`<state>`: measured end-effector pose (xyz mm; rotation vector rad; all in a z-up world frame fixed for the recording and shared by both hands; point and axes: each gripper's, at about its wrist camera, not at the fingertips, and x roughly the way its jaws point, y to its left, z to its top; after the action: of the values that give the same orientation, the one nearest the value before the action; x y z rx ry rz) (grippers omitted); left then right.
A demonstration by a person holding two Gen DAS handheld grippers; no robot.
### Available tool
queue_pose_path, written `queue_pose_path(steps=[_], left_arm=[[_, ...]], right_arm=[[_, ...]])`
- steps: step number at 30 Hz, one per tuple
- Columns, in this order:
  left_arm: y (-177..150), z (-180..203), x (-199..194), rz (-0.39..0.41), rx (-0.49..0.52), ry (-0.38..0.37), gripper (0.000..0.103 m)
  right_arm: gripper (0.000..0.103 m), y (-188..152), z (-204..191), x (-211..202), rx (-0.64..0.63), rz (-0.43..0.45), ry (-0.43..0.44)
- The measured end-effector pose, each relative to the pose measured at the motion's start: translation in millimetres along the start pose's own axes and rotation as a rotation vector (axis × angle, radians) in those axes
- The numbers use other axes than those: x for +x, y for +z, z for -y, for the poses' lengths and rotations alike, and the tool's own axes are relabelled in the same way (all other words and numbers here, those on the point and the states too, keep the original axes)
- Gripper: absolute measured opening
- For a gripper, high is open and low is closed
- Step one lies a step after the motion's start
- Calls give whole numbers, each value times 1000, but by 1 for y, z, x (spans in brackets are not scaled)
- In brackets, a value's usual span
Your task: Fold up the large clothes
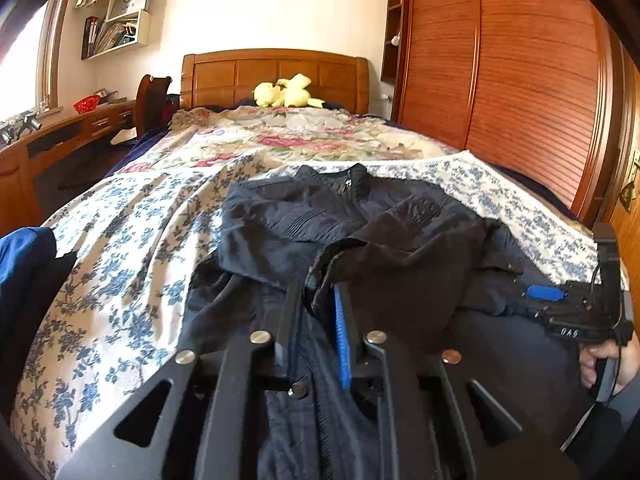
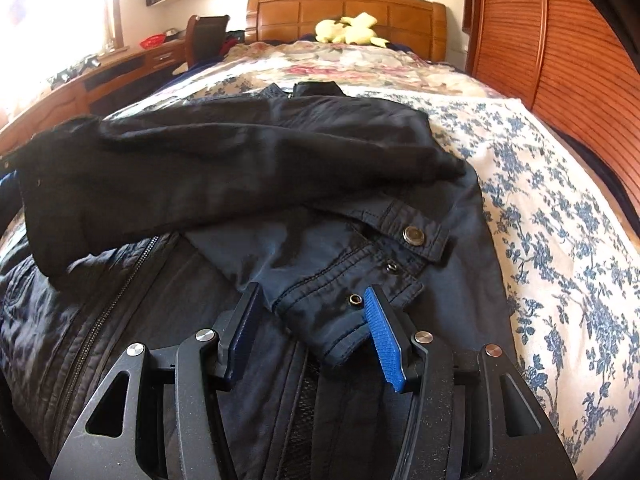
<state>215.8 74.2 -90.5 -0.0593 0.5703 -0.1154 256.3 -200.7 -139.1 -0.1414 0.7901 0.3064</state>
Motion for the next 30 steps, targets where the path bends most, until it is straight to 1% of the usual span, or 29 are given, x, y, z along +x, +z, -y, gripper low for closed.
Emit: queue_pose_path(steps=[3, 5, 6, 7, 10, 12, 20, 21, 22, 25, 30], left_arm=[[-1, -3, -6, 10, 6, 17, 16], [-1, -5, -10, 18, -3, 10, 16], [0, -7, -12, 18, -9, 6, 18], [-1, -8, -13, 18, -11, 2, 23], [-5, -10, -16, 21, -1, -1, 30], [-9, -11, -17, 20, 10, 9, 31], [-19, -14, -20, 25, 25, -17, 43], [-19, -14, -20, 25, 25, -21, 48], [-20, -14, -21, 28, 26, -26, 55], [-21, -13, -22, 30, 32, -28, 55], [-26, -15, -20, 24, 27, -6, 55]], right_arm=[[54, 0, 1, 0, 7, 0, 0], [54, 0, 1, 0, 6, 1, -1], [54, 0, 1, 0, 6, 1, -1], [54, 0, 1, 0, 6, 0, 0], [54, 0, 1, -1, 5, 0, 2], [54, 0, 1, -2, 4, 1, 5], [54, -1, -1, -2, 3, 2, 6], [54, -1, -1, -2, 2, 0, 6], [54, -1, -1, -2, 1, 0, 6], [54, -1, -3, -1, -5, -2, 3], [54, -1, -6, 1, -15, -6, -2]])
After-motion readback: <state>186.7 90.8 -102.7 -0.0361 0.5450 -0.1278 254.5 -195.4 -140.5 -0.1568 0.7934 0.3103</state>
